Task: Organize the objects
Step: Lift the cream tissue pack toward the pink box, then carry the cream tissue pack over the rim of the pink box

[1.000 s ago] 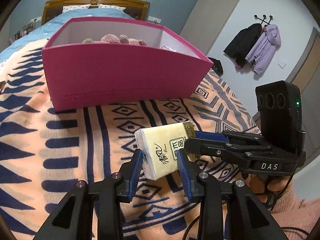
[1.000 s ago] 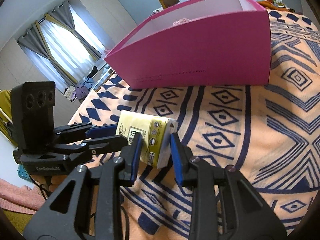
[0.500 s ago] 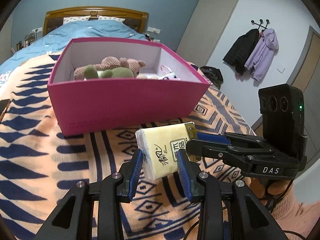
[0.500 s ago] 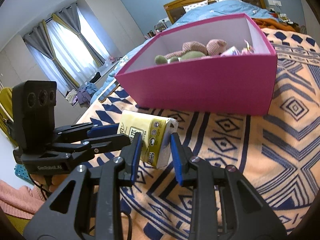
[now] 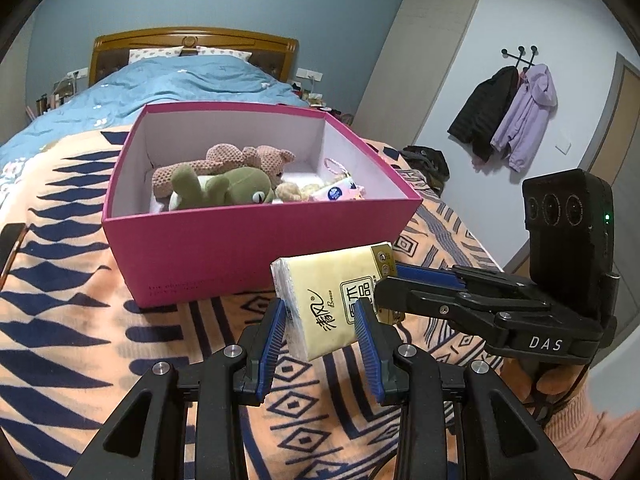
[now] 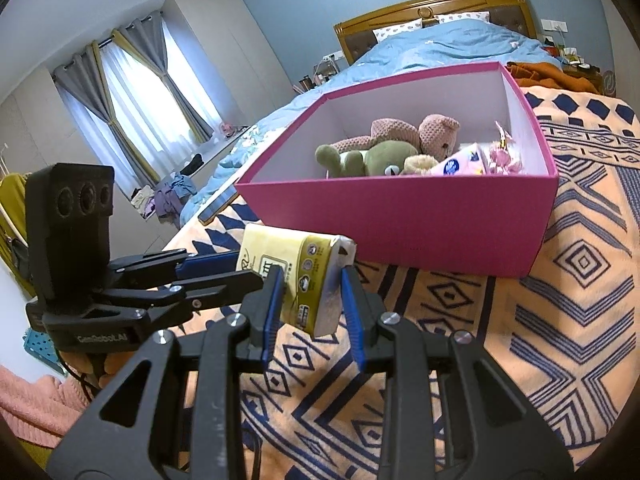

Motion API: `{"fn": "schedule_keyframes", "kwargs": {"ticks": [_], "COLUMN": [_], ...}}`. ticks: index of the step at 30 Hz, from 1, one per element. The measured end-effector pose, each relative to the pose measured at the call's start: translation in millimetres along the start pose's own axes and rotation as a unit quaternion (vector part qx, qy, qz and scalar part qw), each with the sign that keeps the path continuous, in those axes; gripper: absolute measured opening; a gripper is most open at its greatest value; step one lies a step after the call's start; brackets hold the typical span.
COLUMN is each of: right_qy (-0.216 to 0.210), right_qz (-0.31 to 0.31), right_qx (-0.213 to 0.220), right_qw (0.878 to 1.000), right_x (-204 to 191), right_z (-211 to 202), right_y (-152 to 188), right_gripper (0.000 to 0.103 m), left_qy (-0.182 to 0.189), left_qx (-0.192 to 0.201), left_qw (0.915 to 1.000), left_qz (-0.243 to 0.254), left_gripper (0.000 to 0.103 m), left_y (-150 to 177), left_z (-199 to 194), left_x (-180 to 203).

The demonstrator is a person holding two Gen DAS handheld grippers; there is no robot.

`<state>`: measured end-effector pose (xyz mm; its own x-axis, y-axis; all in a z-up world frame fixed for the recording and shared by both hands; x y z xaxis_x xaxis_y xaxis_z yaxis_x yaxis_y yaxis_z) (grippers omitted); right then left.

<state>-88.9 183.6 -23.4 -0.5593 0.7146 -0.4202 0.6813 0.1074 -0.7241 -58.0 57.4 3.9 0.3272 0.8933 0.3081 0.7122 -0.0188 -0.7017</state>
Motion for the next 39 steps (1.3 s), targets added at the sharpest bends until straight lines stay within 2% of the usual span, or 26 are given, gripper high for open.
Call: {"fn": "schedule_keyframes", "kwargs": {"ticks": [39], "right_qy": [0.007], "right_qz": [-0.019], "right_qx": [0.040], "right_qw": [0.999], "right_x": [1], "right_z": [-1], "right_y": [-47], "right_gripper": [0.033], "left_qy": [-0.016], "left_qx": [0.031], "left_qw": [0.9994], "left_qz": [0.008], "left_gripper": [0.035], "left_y": [-43], "left_z": [3], "left_x": [-2]}}
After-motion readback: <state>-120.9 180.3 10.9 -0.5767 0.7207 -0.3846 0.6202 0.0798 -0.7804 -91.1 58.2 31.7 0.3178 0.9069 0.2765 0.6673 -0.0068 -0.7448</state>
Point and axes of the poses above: each gripper's, at about its wrist camera, not at the fingertips, and z roughly the way its jaws point, x to its right, y to its underside, the point moved 3 cm from there along z, roughly the way its jaws point
